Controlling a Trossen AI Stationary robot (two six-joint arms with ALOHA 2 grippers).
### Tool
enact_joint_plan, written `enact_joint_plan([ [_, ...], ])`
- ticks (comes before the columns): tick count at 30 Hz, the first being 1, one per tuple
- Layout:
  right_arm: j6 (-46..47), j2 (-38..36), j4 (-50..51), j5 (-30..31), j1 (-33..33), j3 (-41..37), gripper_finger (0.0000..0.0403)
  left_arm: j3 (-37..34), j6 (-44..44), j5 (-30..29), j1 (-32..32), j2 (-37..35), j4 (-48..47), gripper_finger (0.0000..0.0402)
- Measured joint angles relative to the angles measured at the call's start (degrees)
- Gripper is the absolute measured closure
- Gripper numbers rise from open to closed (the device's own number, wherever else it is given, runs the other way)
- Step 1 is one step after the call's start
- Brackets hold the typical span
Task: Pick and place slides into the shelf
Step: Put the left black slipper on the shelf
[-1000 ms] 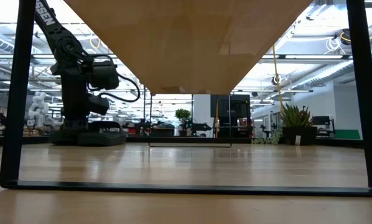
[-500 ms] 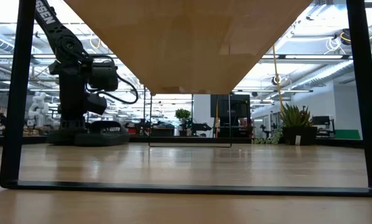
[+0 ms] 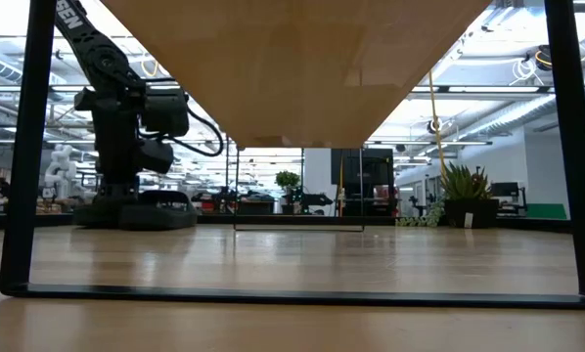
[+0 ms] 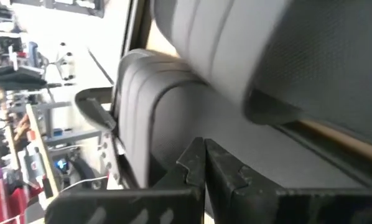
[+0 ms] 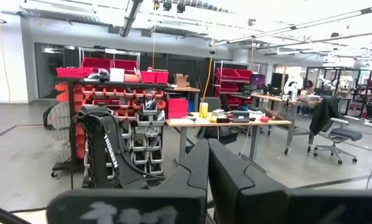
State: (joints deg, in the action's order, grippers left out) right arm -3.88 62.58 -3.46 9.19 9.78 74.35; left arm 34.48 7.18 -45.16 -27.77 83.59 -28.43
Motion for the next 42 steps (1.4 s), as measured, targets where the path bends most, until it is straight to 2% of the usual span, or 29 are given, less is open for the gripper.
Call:
enact_joint_plan([
  [11,0.2,1.2,0.0,-0.1,0.0,0.0,0.0403,0.0,1.0,-1.1,-1.4,0.0,-0.9,0.0375],
  [15,0.2,1.2,0.0,-0.2,0.0,0.0,0.0403,0.0,-1.0,2.8,-3.0,0.0,-3.1,0.0346],
  [18,0.2,1.3,0.0,-0.2,0.0,0.0,0.0403,0.0,-2.5,3.4,-3.5,0.0,-5.3,0.0318],
  [24,0.2,1.5,-0.1,-0.2,0.0,0.0,0.0403,0.0,-3.6,1.0,-2.8,0.0,-7.5,0.0262],
  [29,0.1,2.0,-0.2,-0.2,0.0,0.0,0.0403,0.0,-2.8,-3.8,-2.1,0.0,-7.3,0.0231],
  [35,0.1,3.5,-3.0,-0.1,0.0,0.0,0.0403,0.0,0.3,-1.2,-2.4,0.0,-2.1,0.0223],
  [39,0.2,4.5,-3.7,-0.1,0.0,0.0,0.0403,0.0,3.9,-1.4,-3.4,0.0,2.8,0.0222],
  [42,0.2,5.0,-3.5,0.0,0.0,0.0,0.0403,0.0,4.3,-2.3,-3.7,0.0,2.9,0.0222],
])
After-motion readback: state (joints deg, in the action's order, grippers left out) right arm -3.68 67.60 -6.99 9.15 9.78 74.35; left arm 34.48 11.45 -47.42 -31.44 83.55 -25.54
